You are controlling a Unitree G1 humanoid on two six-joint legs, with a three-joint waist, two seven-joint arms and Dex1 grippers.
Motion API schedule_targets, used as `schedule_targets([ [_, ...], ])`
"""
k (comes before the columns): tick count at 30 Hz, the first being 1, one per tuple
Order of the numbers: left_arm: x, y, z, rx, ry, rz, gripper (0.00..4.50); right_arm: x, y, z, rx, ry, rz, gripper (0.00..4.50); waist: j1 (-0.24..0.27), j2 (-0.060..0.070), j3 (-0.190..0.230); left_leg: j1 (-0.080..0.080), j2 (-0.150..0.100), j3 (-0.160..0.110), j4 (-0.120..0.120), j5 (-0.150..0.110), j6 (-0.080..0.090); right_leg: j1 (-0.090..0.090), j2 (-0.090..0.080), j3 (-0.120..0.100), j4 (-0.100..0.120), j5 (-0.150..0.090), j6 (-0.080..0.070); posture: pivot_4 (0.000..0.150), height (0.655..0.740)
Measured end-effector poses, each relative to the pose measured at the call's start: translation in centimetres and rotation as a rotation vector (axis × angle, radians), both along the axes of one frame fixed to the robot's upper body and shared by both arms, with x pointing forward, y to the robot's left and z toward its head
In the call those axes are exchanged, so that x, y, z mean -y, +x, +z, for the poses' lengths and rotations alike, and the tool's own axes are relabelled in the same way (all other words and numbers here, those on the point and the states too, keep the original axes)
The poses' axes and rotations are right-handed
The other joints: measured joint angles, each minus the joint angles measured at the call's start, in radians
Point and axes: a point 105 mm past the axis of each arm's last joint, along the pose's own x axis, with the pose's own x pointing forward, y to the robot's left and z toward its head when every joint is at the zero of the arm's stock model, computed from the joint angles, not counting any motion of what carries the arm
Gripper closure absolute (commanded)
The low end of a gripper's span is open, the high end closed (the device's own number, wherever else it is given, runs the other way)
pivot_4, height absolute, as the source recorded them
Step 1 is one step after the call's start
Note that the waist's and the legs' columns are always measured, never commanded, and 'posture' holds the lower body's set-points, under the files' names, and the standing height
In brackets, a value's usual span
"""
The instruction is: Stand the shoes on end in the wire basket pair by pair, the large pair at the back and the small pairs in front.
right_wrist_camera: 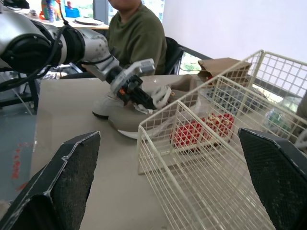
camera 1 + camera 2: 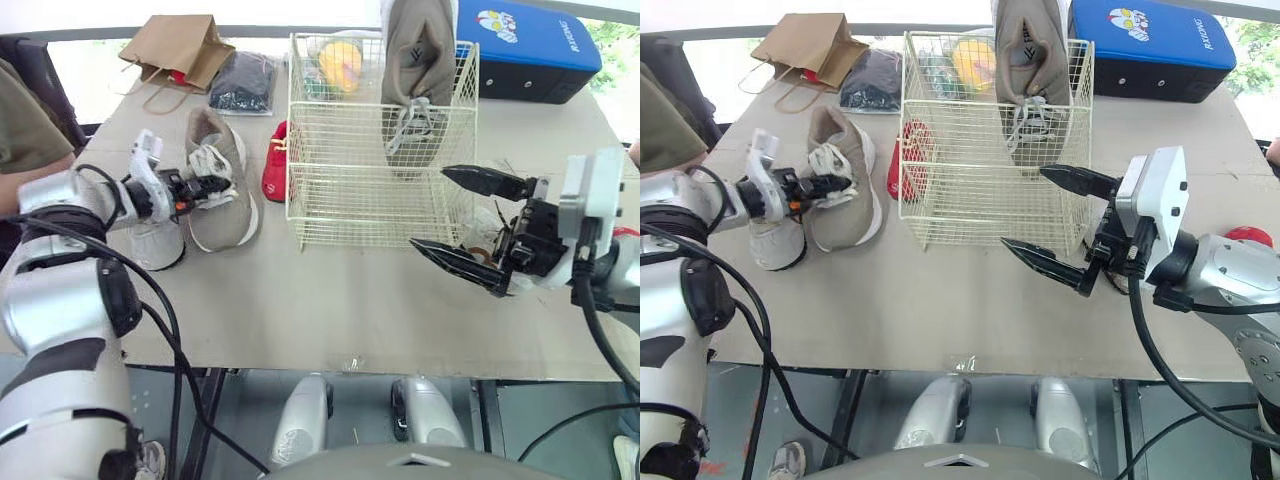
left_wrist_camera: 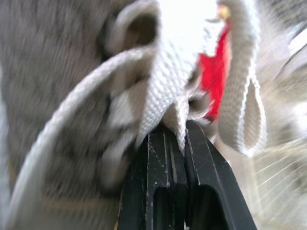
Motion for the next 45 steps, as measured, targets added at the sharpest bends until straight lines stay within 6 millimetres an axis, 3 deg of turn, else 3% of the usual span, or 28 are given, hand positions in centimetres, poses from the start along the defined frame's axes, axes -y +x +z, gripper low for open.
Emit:
schedule_targets([
  [2, -0.4, 0.3, 2.7, 0.11, -0.032, 0.037, 4.46, 0.3, 0.2, -0.3, -0.013, 0.009, -0.021, 0.03, -0.002, -0.003, 0.002, 0.0, 0.0, 0.0, 0.0, 0.0, 0.0, 0.0, 0.0, 0.0, 0.0, 0.0, 0.0, 0.15, 0.74],
  [5, 0.2, 0.7, 8.5, 0.335, -0.054, 0.078, 4.46, 0.5, 0.3, -0.5, -0.027, 0.02, -0.033, 0.03, 0.001, -0.004, 0.002, -0.001, 0.0, 0.001, 0.0, 0.0, 0.0, 0.0, -0.001, 0.0, -0.001, 0.0, 0.0, 0.15, 0.74],
  [8, 4.1, 0.8, 13.7, 0.622, -0.037, 0.079, 4.46, 0.8, 0.8, -0.5, -0.032, 0.046, -0.056, 0.03, 0.017, -0.005, 0.003, -0.003, 0.0, -0.001, 0.002, 0.0, -0.001, 0.0, -0.002, -0.002, -0.002, 0.0, 0.0, 0.15, 0.74],
  [10, 5.9, 0.6, 16.1, 0.745, -0.067, 0.1, 4.46, 1.0, 1.1, -0.4, -0.019, 0.054, -0.079, 0.03, 0.021, -0.005, 0.003, -0.003, -0.001, -0.001, 0.002, 0.0, -0.001, -0.001, -0.002, -0.001, -0.002, 0.0, 0.0, 0.15, 0.74],
  [11, 8.1, 0.2, 18.6, 0.868, -0.068, 0.115, 4.46, 1.5, 1.4, 0.0, 0.005, 0.068, -0.125, 0.03, 0.024, -0.005, 0.003, -0.003, -0.001, -0.001, 0.002, 0.001, -0.003, -0.001, -0.001, -0.001, -0.002, 0.0, 0.0, 0.15, 0.74],
  [13, 9.6, -0.3, 19.9, 0.94, -0.048, 0.1, 4.46, 1.9, 1.6, 0.1, 0.014, 0.075, -0.151, 0.03, 0.025, -0.005, 0.003, -0.003, -0.001, 0.0, 0.001, 0.002, -0.003, -0.001, -0.001, 0.0, -0.002, 0.0, 0.0, 0.15, 0.74],
  [17, 15.9, -1.7, 21.9, 1.172, -0.024, -0.009, 4.46, 2.7, 1.7, 0.0, 0.038, 0.076, -0.242, 0.03, 0.028, -0.005, 0.003, -0.003, -0.001, 0.001, 0.001, 0.002, -0.004, -0.001, -0.001, 0.0, -0.003, 0.0, 0.0, 0.15, 0.74],
  [19, 16.9, -1.3, 22.2, 1.188, -0.047, -0.039, 4.46, 2.8, 1.2, 0.2, 0.06, 0.075, -0.269, 0.03, 0.018, -0.005, 0.003, -0.002, -0.001, 0.001, 0.001, 0.0, -0.001, -0.001, 0.0, 0.001, -0.002, 0.0, 0.0, 0.15, 0.74],
  [27, 17.6, -0.8, 25.4, 1.239, -0.118, -0.129, 4.46, 2.8, 0.2, 0.4, 0.095, 0.081, -0.342, 0.03, 0.0, -0.004, 0.003, -0.001, -0.001, 0.002, 0.0, 0.0, 0.0, -0.001, 0.0, 0.001, -0.003, 0.0, 0.0, 0.15, 0.74],
  [31, 16.9, -0.5, 25.4, 1.212, -0.126, -0.158, 4.46, 2.8, 0.1, 0.4, 0.099, 0.083, -0.36, 0.03, -0.003, -0.004, 0.003, -0.001, -0.001, 0.001, 0.0, 0.0, 0.0, -0.001, 0.0, 0.001, -0.003, 0.0, 0.0, 0.15, 0.74],
  [35, 13.0, 0.1, 25.3, 1.073, -0.215, -0.145, 4.46, 2.7, 0.1, 0.4, 0.096, 0.09, -0.363, 0.03, -0.012, -0.004, 0.004, -0.001, 0.0, 0.001, 0.0, 0.0, 0.0, -0.001, 0.0, 0.001, -0.002, 0.0, 0.0, 0.15, 0.74],
  [39, 9.6, -1.4, 26.7, 1.038, -0.235, -0.189, 4.46, 2.1, 0.3, 0.4, 0.086, 0.093, -0.318, 0.03, -0.021, -0.004, 0.005, -0.001, 0.0, 0.001, -0.001, 0.0, 0.0, -0.001, 0.0, 0.001, -0.002, 0.0, 0.0, 0.15, 0.74],
  [42, 8.4, -2.2, 27.0, 1.05, -0.181, -0.214, 4.46, 2.0, 0.8, 0.3, 0.073, 0.095, -0.294, 0.03, -0.017, -0.004, 0.005, -0.001, 0.0, 0.001, -0.001, 0.0, 0.0, -0.001, 0.0, 0.001, -0.003, 0.0, 0.0, 0.15, 0.74],
  [45, 8.2, -1.3, 24.6, 0.981, -0.073, -0.25, 4.46, 1.6, 1.2, 0.3, 0.065, 0.1, -0.259, 0.03, -0.008, -0.004, 0.005, -0.001, 0.0, 0.001, -0.001, 0.0, 0.0, -0.001, 0.0, 0.001, -0.002, 0.0, 0.0, 0.15, 0.74],
])
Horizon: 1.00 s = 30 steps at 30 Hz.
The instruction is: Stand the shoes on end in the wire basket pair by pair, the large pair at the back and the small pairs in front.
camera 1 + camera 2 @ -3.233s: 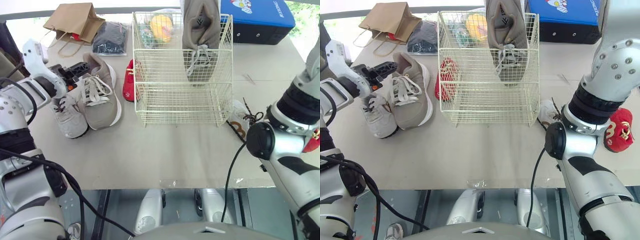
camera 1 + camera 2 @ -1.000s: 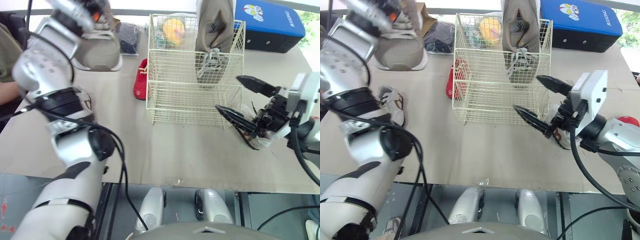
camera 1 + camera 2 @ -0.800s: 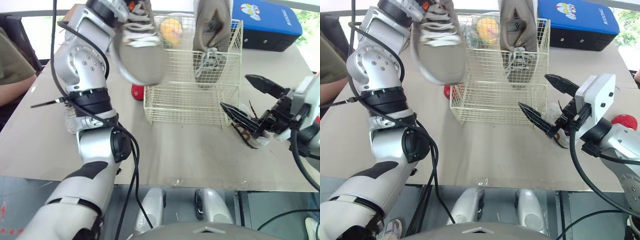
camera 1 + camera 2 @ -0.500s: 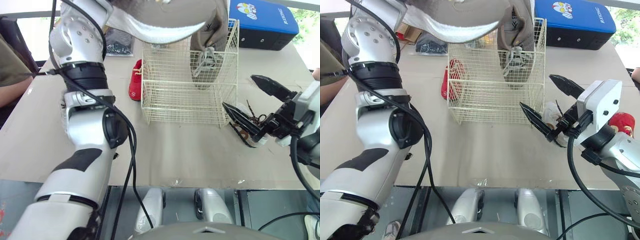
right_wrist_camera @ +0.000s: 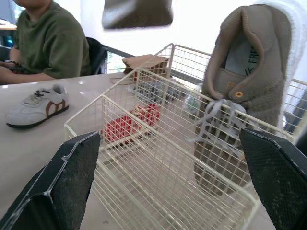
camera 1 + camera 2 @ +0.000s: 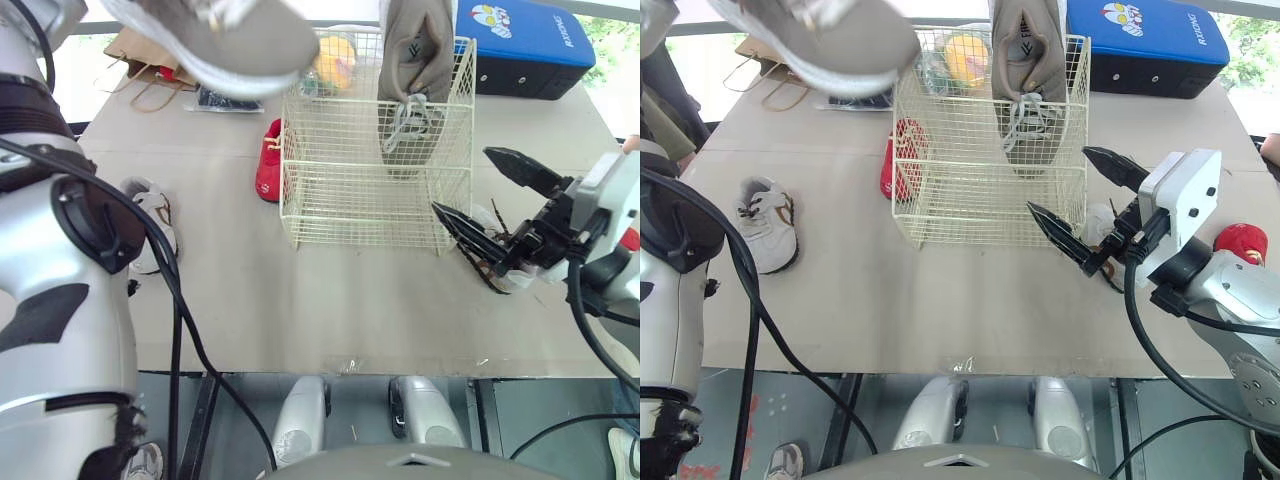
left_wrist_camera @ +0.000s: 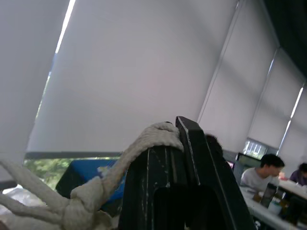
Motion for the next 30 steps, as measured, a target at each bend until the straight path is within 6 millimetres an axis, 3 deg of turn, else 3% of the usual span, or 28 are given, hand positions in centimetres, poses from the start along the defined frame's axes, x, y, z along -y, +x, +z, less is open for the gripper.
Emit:
schedule_targets([
  [4, -1.0, 1.4, -5.7, -0.121, 0.113, 0.017, 4.46, -0.2, 0.2, -0.2, -0.004, 0.0, 0.022, 0.03, 0.004, 0.0, 0.0, 0.001, 0.0, 0.001, 0.0, 0.0, 0.0, 0.0, 0.0, 0.001, 0.001, 0.0, 0.0, 0.15, 0.74],
  [6, -2.4, 2.1, -9.8, -0.22, 0.181, 0.062, 4.46, -0.2, 0.2, -0.2, -0.001, -0.001, 0.03, 0.03, 0.003, 0.0, 0.0, 0.0, 0.001, 0.001, 0.0, 0.0, 0.0, 0.0, 0.0, 0.001, 0.001, 0.0, 0.0, 0.15, 0.74],
  [9, -3.4, 2.3, -12.9, -0.298, 0.26, 0.085, 4.46, -0.3, 0.1, -0.3, -0.002, -0.006, 0.039, 0.03, 0.006, -0.003, 0.001, -0.006, 0.001, -0.001, 0.001, 0.0, 0.0, -0.005, 0.0, -0.001, 0.001, 0.0, 0.0, 0.15, 0.74],
  [13, -6.0, 1.3, -10.7, -0.253, 0.286, 0.152, 4.46, -0.2, 0.0, -0.8, -0.024, -0.008, 0.041, 0.03, 0.008, -0.004, 0.001, -0.016, 0.0, -0.001, 0.006, 0.002, -0.003, -0.014, 0.0, -0.002, 0.002, 0.0, 0.0, 0.15, 0.74],
  [17, -6.1, 0.7, -8.8, -0.179, 0.315, 0.14, 4.46, -0.2, -0.1, -1.0, -0.031, -0.012, 0.052, 0.03, 0.009, -0.004, 0.001, -0.015, 0.0, -0.001, 0.006, 0.0, 0.0, -0.013, 0.0, -0.001, 0.002, 0.0, 0.0, 0.15, 0.74],
  [27, -5.6, 0.5, -11.6, -0.231, 0.524, 0.07, 4.46, -0.4, -0.3, -1.2, -0.036, -0.018, 0.075, 0.03, 0.006, -0.004, 0.001, -0.015, 0.0, -0.001, 0.006, 0.0, 0.0, -0.014, 0.0, -0.001, 0.004, 0.0, 0.0, 0.15, 0.74],
  [30, -5.7, 0.2, -13.9, -0.276, 0.655, 0.036, 4.46, -0.4, -0.4, -1.2, -0.037, -0.02, 0.081, 0.03, 0.006, -0.004, 0.0, -0.014, 0.0, 0.0, 0.006, 0.0, 0.0, -0.013, 0.0, 0.0, 0.004, 0.0, 0.0, 0.15, 0.74],
])
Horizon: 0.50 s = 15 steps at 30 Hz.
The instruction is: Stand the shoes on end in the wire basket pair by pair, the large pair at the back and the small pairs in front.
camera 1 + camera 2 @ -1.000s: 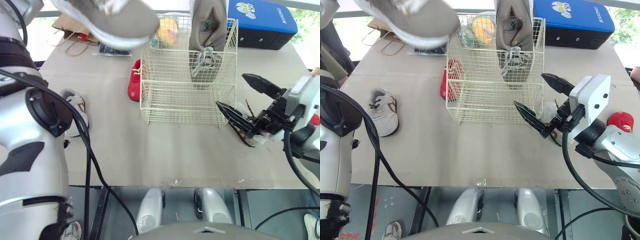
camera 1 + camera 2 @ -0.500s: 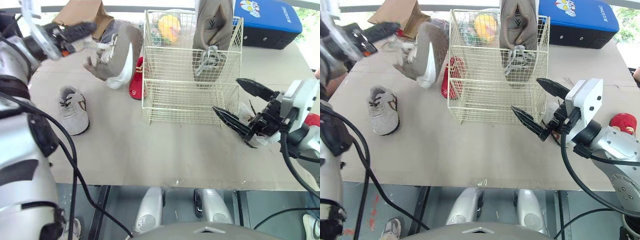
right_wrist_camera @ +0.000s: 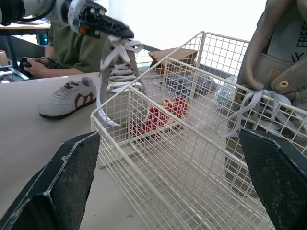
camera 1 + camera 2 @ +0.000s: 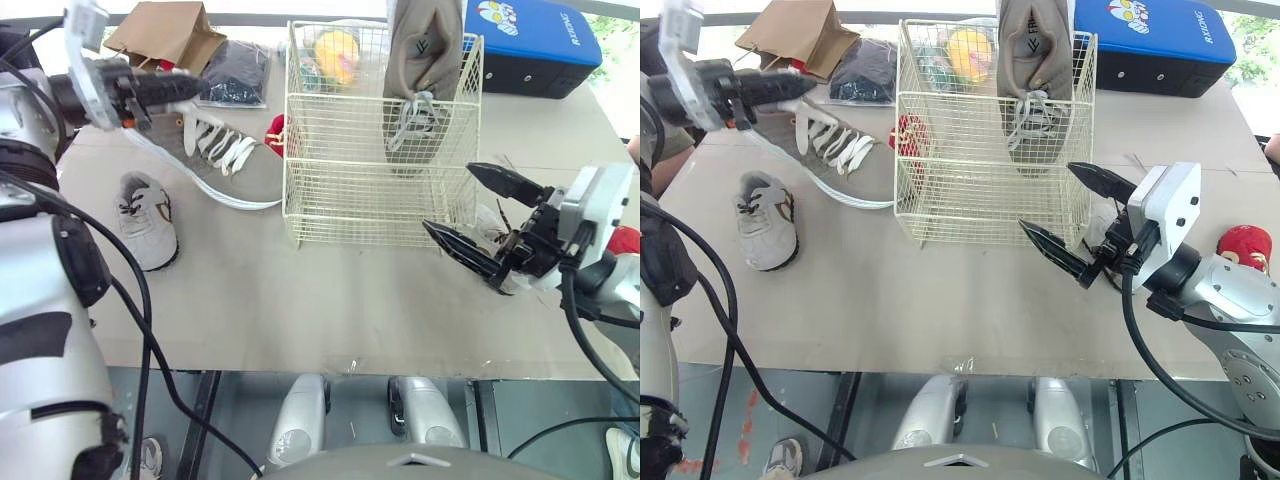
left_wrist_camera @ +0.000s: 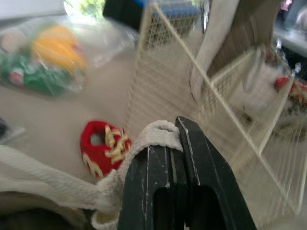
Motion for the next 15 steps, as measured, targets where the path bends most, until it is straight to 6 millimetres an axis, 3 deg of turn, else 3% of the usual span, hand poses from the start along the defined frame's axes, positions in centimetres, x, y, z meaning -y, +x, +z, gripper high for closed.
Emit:
schedule_targets([
  [3, -1.2, 0.3, -4.2, -0.065, 0.088, 0.06, 4.46, -0.1, 0.0, -0.1, -0.004, -0.001, 0.009, 0.03, -0.002, 0.0, 0.0, 0.0, 0.0, -0.001, 0.0, 0.0, 0.0, 0.0, 0.0, 0.0, 0.001, 0.0, 0.0, 0.15, 0.74],
  [4, -1.5, 0.6, -5.0, -0.07, 0.091, 0.092, 3.73, -0.2, -0.1, -0.2, -0.007, -0.001, 0.016, 0.03, -0.001, 0.0, 0.0, 0.0, 0.0, -0.001, 0.001, 0.0, 0.0, 0.0, 0.0, -0.001, 0.001, 0.0, 0.0, 0.15, 0.74],
  [8, -2.8, 0.6, -4.6, -0.043, -0.041, 0.182, 2.02, -0.5, 0.0, -0.4, -0.019, -0.003, 0.034, 0.03, -0.001, -0.001, 0.0, -0.001, 0.0, -0.001, 0.002, 0.0, 0.0, 0.0, 0.0, -0.001, 0.001, 0.0, 0.0, 0.15, 0.74],
  [11, -4.5, -0.8, -5.6, -0.182, -0.193, 0.249, 0.67, -0.4, 0.4, -0.7, -0.039, -0.003, 0.043, 0.03, -0.008, -0.001, 0.0, 0.0, 0.0, -0.001, 0.002, 0.0, 0.0, 0.0, 0.0, 0.0, 0.002, 0.0, 0.0, 0.15, 0.74],
  [12, -4.9, -1.3, -6.1, -0.235, -0.234, 0.267, 0.33, -0.4, 0.4, -0.8, -0.04, -0.001, 0.045, 0.03, -0.014, -0.001, 0.0, 0.0, 0.0, -0.001, 0.002, 0.0, 0.0, 0.0, 0.0, 0.0, 0.002, 0.0, 0.0, 0.15, 0.74],
  [15, -6.1, -3.0, -8.1, -0.403, -0.348, 0.367, 0.33, -0.6, 0.7, -0.8, -0.044, 0.006, 0.069, 0.03, -0.023, 0.0, 0.0, 0.001, 0.0, -0.001, 0.002, 0.0, 0.0, 0.0, 0.0, 0.0, 0.003, 0.0, 0.0, 0.15, 0.74],
])
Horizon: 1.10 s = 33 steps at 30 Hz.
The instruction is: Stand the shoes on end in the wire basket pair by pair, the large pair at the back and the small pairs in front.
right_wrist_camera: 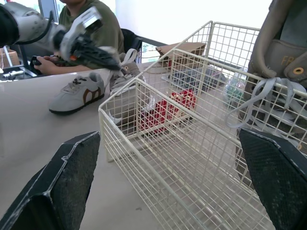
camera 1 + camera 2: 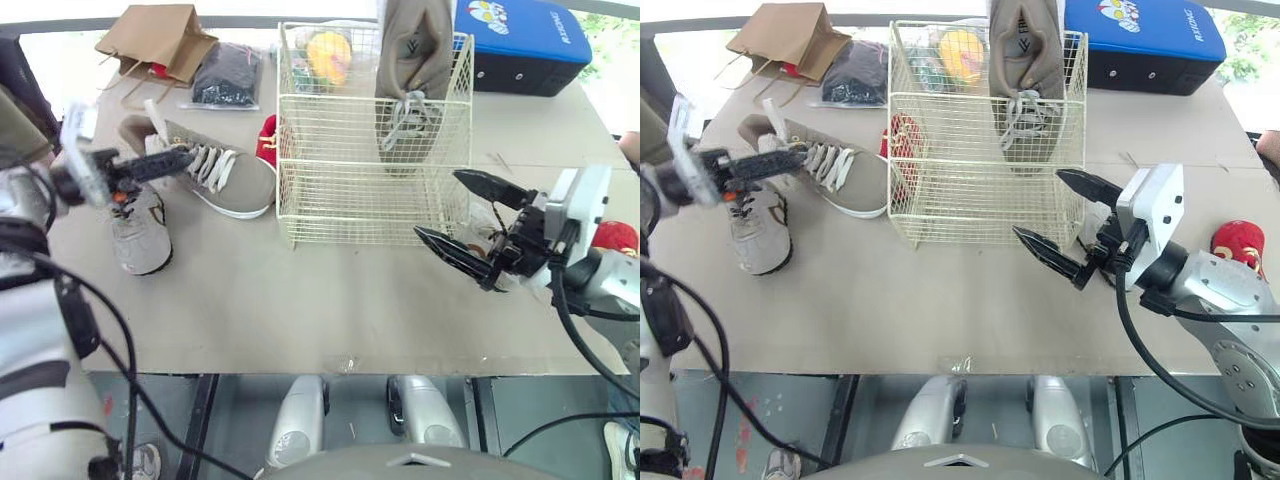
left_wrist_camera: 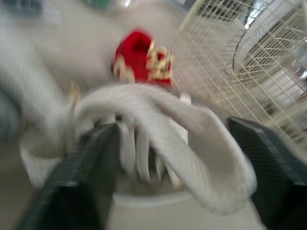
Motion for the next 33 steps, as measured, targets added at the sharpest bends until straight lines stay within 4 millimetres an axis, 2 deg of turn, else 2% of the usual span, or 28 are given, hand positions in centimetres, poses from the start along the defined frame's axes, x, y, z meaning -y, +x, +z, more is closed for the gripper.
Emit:
schedule_targets([
  [3, -0.6, -0.6, -2.0, -0.103, -0.088, 0.18, 0.33, -0.4, 0.2, -0.3, -0.014, 0.003, 0.035, 0.03, 0.003, 0.0, 0.0, 0.001, 0.0, -0.001, 0.001, 0.0, 0.0, 0.0, 0.0, -0.001, 0.002, 0.0, 0.0, 0.15, 0.74],
  [8, 3.9, 0.2, -5.5, -0.206, -0.186, 0.285, 0.33, -0.9, 0.5, -0.1, -0.007, -0.006, 0.074, 0.03, 0.031, -0.003, -0.002, 0.0, -0.001, -0.003, 0.008, 0.0, 0.0, 0.003, -0.001, -0.002, 0.004, 0.0, 0.0, 0.15, 0.74],
  [11, 4.2, 1.0, -5.1, -0.179, -0.222, 0.413, 0.33, -0.9, 0.5, -0.3, -0.015, -0.011, 0.085, 0.03, 0.031, -0.003, -0.003, 0.003, -0.001, -0.003, 0.008, 0.0, 0.0, 0.004, -0.001, -0.002, 0.006, 0.0, 0.0, 0.15, 0.74],
  [14, 4.2, 1.5, -5.6, -0.188, -0.23, 0.483, 0.33, -0.8, 0.5, -0.4, -0.02, -0.013, 0.086, 0.03, 0.03, -0.003, -0.003, 0.003, -0.001, -0.003, 0.008, 0.0, -0.001, 0.004, -0.001, -0.001, 0.006, 0.0, 0.0, 0.15, 0.74],
  [16, 4.2, 3.1, -5.8, -0.177, -0.322, 0.606, 0.33, -0.6, 0.6, -0.4, -0.022, -0.017, 0.071, 0.03, 0.03, -0.003, -0.004, 0.004, -0.001, -0.002, 0.007, 0.0, -0.001, 0.004, -0.001, -0.001, 0.006, 0.0, 0.0, 0.15, 0.74],
  [18, 4.3, 3.6, -6.1, -0.184, -0.356, 0.631, 0.33, -0.6, 0.4, -0.2, -0.012, -0.019, 0.069, 0.03, 0.029, -0.003, -0.004, 0.004, -0.001, -0.002, 0.007, 0.0, -0.001, 0.004, -0.001, 0.0, 0.006, 0.0, 0.0, 0.15, 0.74],
  [21, 4.5, 4.6, -6.1, -0.191, -0.436, 0.659, 1.14, -0.4, 0.3, -0.2, -0.013, -0.03, 0.059, 0.03, 0.03, -0.002, -0.005, 0.004, -0.002, -0.002, 0.007, 0.0, -0.001, 0.004, -0.001, 0.0, 0.006, 0.0, 0.0, 0.15, 0.74],
  [23, 4.4, 4.9, -6.5, -0.209, -0.467, 0.677, 1.87, -0.4, 0.3, -0.3, -0.018, -0.031, 0.055, 0.03, 0.028, -0.001, -0.006, 0.005, -0.002, -0.002, 0.007, 0.0, -0.001, 0.005, -0.001, 0.0, 0.007, 0.0, 0.0, 0.15, 0.74],
  [24, 4.4, 4.9, -6.6, -0.218, -0.482, 0.674, 2.39, -0.4, 0.3, -0.3, -0.02, -0.031, 0.049, 0.03, 0.027, 0.0, -0.006, 0.006, -0.002, -0.002, 0.007, 0.0, -0.001, 0.005, -0.001, 0.0, 0.007, 0.0, 0.0, 0.15, 0.74],
  [27, 4.4, 5.0, -6.4, -0.212, -0.517, 0.664, 3.37, -0.3, 0.3, -0.3, -0.019, -0.031, 0.043, 0.03, 0.029, 0.0, -0.006, 0.006, -0.002, -0.002, 0.007, 0.0, -0.001, 0.006, -0.001, 0.0, 0.007, 0.0, 0.0, 0.15, 0.74],
  [29, 4.5, 5.0, -5.7, -0.175, -0.564, 0.644, 3.76, -0.3, 0.3, -0.3, -0.02, -0.031, 0.041, 0.03, 0.031, 0.0, -0.006, 0.005, -0.002, -0.002, 0.007, 0.0, -0.001, 0.006, -0.001, -0.001, 0.006, 0.0, 0.0, 0.15, 0.74],
  [31, 4.6, 4.9, -4.8, -0.125, -0.609, 0.633, 3.84, -0.3, 0.3, -0.4, -0.022, -0.03, 0.038, 0.03, 0.032, -0.001, -0.006, 0.003, -0.002, -0.003, 0.007, 0.0, -0.001, 0.005, -0.001, -0.001, 0.005, 0.0, 0.0, 0.15, 0.74],
  [33, 4.2, 4.5, -2.3, 0.0, -0.661, 0.645, 3.85, -0.3, 0.2, -0.5, -0.028, -0.029, 0.037, 0.03, 0.03, -0.004, -0.005, 0.001, -0.001, -0.003, 0.008, 0.002, -0.004, 0.003, -0.001, -0.002, 0.004, 0.0, 0.0, 0.15, 0.74],
])
